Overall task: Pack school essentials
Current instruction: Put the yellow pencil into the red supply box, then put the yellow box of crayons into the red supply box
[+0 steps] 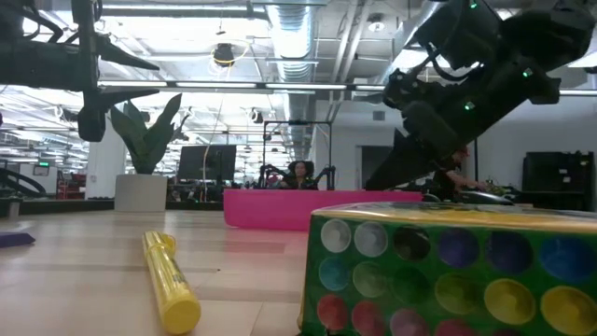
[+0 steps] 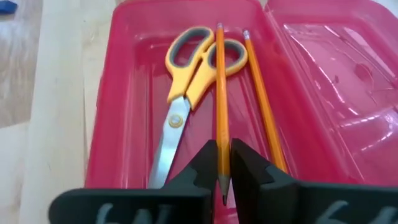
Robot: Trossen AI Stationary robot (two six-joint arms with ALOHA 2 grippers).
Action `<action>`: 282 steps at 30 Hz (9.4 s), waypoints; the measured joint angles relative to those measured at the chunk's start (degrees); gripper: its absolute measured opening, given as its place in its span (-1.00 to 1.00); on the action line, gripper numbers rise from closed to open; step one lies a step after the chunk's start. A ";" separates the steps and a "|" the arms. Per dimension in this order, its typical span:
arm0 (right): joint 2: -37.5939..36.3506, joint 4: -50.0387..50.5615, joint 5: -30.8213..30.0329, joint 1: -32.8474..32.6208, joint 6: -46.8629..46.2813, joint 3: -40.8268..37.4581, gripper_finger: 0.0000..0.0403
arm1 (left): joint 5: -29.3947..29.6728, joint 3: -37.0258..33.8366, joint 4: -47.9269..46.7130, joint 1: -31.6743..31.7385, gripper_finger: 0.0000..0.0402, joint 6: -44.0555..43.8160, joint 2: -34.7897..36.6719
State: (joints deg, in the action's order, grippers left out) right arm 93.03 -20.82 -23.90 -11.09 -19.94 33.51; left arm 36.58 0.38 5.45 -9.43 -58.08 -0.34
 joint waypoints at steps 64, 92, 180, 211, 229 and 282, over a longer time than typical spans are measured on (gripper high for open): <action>23.53 57.08 42.71 -16.39 42.95 59.78 0.85 | -8.48 0.00 -0.19 -0.01 -0.32 5.81 -0.02; 24.46 53.59 31.48 -17.75 44.03 53.08 0.84 | -7.39 0.00 -0.17 -0.01 0.18 7.84 -0.02; 25.10 50.39 12.79 -19.52 52.76 48.60 0.35 | -5.82 0.00 -0.13 -0.02 0.18 9.00 -0.02; 24.81 53.88 14.41 -17.70 13.23 52.19 -0.58 | -5.80 -0.02 -0.13 0.00 0.18 8.70 -0.02; 23.59 55.14 27.06 -12.51 -13.68 53.23 0.59 | -5.80 -0.02 -0.11 -0.01 0.18 8.41 -0.04; 15.55 48.97 29.90 -7.02 -27.44 45.08 -0.99 | -5.95 0.00 -0.12 -0.01 0.18 8.81 -0.04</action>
State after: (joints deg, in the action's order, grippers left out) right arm 108.58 28.15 6.00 -18.11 -47.39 78.59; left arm 30.63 0.38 5.33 -9.45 -49.28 -0.38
